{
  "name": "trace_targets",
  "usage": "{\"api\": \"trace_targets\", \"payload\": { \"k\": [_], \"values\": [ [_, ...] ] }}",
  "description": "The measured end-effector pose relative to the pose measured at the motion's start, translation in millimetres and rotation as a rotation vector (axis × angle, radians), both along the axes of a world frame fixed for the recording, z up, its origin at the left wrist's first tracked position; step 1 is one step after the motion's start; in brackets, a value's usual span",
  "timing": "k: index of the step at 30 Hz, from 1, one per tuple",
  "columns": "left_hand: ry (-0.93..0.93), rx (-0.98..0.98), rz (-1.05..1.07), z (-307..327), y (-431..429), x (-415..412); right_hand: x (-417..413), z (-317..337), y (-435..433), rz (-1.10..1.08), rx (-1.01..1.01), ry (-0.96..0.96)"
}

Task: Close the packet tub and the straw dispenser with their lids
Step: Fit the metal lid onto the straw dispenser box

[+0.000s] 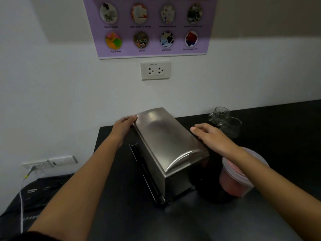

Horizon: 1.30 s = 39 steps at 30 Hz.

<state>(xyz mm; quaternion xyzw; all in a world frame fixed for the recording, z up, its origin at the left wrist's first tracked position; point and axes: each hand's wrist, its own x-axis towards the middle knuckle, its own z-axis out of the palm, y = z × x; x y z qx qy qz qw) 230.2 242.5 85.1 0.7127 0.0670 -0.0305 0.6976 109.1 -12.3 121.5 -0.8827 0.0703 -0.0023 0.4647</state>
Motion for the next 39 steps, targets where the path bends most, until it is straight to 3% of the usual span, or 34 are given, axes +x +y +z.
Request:
{"api": "trace_targets", "payload": {
  "k": [5,18,29,39],
  "values": [
    [-0.006,0.045,0.051,0.8,17.6,-17.0,-24.4,-7.2,10.6,-0.097,0.033,0.044],
    [-0.042,0.12,0.135,-6.1,58.4,-56.2,-71.1,-38.9,62.6,-0.139,0.572,0.122],
    [-0.043,0.152,0.115,-8.7,76.5,-73.7,-57.7,-35.6,61.6,-0.044,0.625,0.062],
    [-0.069,0.13,0.2,-17.6,62.0,-94.3,-25.2,-37.4,38.5,-0.143,0.599,-0.097]
  ]
}}
